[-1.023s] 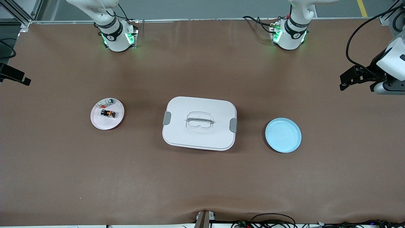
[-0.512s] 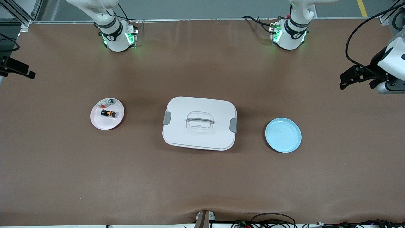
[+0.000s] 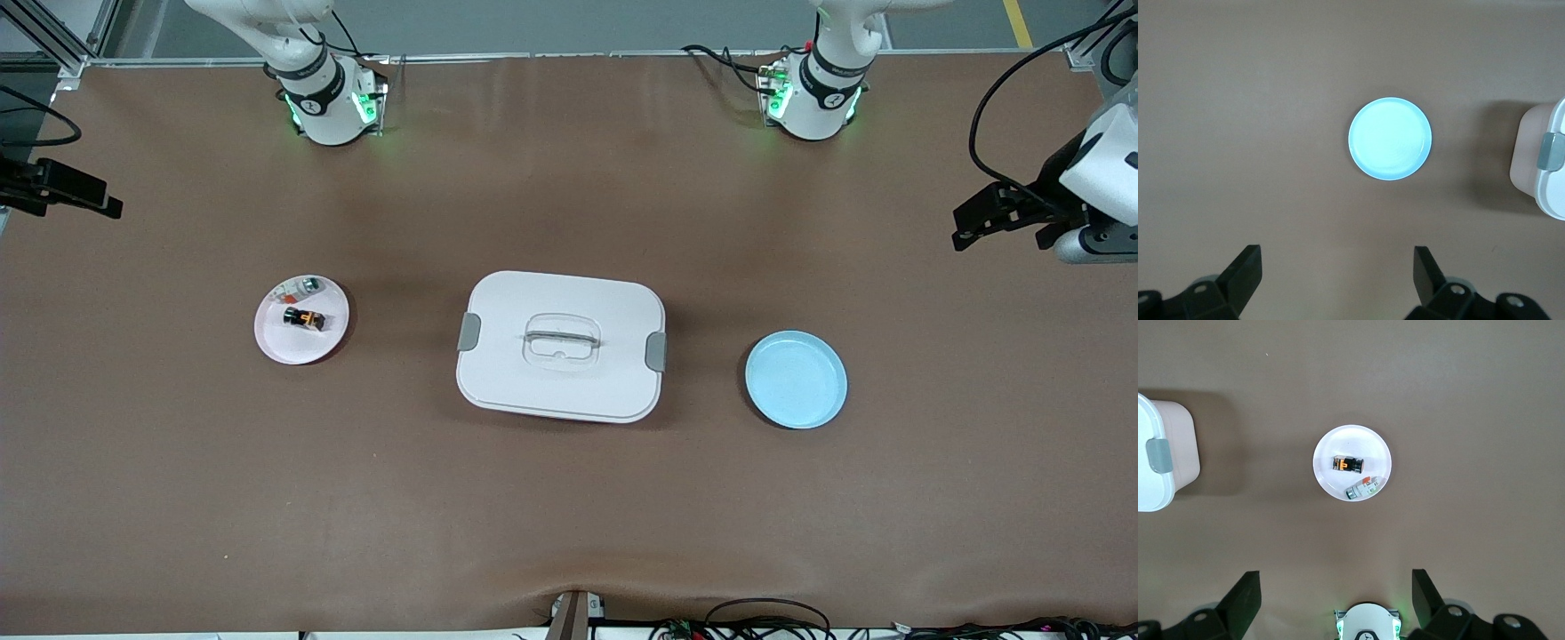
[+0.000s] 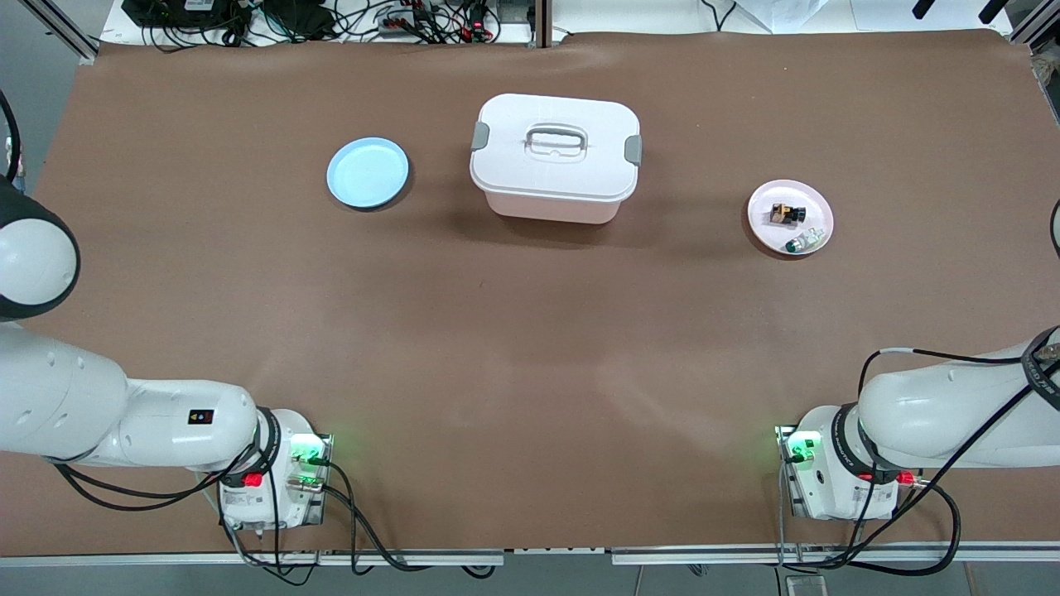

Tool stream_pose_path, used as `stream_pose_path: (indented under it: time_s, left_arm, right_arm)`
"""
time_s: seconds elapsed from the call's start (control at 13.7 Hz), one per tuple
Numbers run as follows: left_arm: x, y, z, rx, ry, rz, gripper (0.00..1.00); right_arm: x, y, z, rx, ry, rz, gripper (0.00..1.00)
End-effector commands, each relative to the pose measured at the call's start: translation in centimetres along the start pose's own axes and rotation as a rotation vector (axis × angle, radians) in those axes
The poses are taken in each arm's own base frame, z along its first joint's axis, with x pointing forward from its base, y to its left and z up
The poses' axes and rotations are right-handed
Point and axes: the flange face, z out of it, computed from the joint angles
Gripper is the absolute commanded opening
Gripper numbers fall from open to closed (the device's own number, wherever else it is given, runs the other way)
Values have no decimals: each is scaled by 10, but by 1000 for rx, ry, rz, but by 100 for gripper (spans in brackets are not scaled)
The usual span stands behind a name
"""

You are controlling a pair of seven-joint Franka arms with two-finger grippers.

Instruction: Transfer orange switch to right arm and place

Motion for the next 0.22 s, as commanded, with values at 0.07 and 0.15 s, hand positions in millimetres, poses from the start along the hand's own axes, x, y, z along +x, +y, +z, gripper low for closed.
stream_pose_path:
  time_s: [0.07, 0.15]
  left_arm:
    - [-2, -1, -4, -12, -4, 7, 100]
    - [-2, 0, -5, -12, -2, 8, 100]
  right_arm:
    - [-3, -13, -2, -14, 48, -29, 100]
    - [-2, -12, -4, -13, 63, -28, 100]
